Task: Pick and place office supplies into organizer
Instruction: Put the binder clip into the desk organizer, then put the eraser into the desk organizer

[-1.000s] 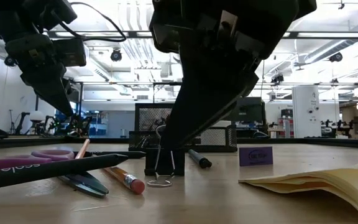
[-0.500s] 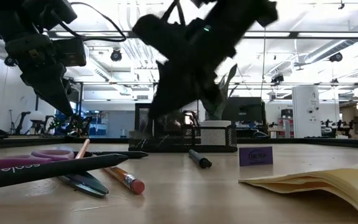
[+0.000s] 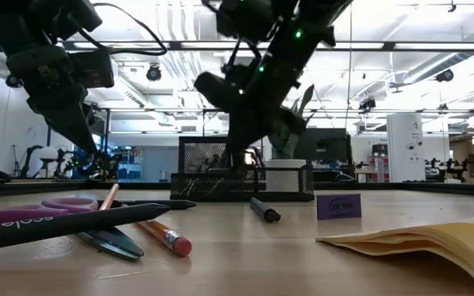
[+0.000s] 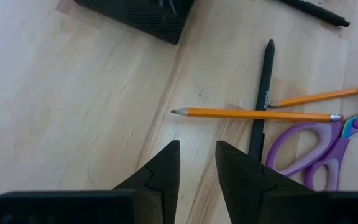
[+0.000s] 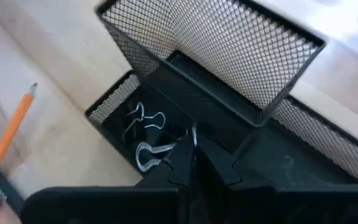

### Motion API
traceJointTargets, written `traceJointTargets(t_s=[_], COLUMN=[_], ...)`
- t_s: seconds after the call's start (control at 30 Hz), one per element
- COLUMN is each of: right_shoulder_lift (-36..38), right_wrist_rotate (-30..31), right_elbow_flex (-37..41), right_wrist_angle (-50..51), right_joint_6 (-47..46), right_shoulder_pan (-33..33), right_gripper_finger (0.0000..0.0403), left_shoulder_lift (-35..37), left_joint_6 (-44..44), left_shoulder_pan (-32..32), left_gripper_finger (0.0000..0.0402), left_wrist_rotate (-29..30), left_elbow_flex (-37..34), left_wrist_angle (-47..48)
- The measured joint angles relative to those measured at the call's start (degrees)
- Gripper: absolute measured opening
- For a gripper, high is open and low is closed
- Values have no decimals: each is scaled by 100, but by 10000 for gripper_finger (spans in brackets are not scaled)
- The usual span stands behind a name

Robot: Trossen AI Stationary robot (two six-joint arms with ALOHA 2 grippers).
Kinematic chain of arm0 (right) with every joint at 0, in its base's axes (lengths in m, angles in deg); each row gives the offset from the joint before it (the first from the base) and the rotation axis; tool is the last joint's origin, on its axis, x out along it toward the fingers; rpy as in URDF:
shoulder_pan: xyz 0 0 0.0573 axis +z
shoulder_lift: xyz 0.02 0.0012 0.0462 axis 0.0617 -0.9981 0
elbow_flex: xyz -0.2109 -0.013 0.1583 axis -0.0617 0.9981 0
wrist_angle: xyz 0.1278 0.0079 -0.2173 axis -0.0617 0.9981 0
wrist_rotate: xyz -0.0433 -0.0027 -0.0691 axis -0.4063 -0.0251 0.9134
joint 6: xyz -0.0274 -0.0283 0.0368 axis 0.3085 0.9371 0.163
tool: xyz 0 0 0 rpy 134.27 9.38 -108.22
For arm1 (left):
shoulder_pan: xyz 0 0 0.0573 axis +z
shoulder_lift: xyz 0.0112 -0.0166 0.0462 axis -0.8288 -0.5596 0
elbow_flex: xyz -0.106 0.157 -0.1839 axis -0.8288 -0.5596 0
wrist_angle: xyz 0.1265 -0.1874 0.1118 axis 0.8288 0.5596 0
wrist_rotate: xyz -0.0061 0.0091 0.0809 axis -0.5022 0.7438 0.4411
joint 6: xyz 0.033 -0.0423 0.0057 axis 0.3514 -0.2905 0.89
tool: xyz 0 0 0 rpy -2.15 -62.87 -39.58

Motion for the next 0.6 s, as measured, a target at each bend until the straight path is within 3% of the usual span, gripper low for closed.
traceJointTargets(t_s=[0.27, 0.47, 0.6], right_shoulder_lift=[-163, -161, -158], right_wrist_rotate=[-102, -169, -314], right_elbow_flex=[-3, -297, -506], right_wrist_angle=[-321, -390, 88], right_joint_6=[-4, 4, 35], right_shoulder_pan=[-9, -9, -9], right_gripper_finger=[25, 80, 123], left_shoulder_lift=[0, 0, 0], left_joint_6=[31, 33, 25], left_shoulder_pan=[0, 0, -2], left_gripper_finger=[88, 88, 88], left_wrist_rotate=[0, 2, 0], left_elbow_flex=[0, -2, -2], left_wrist_angle=[3, 1, 3])
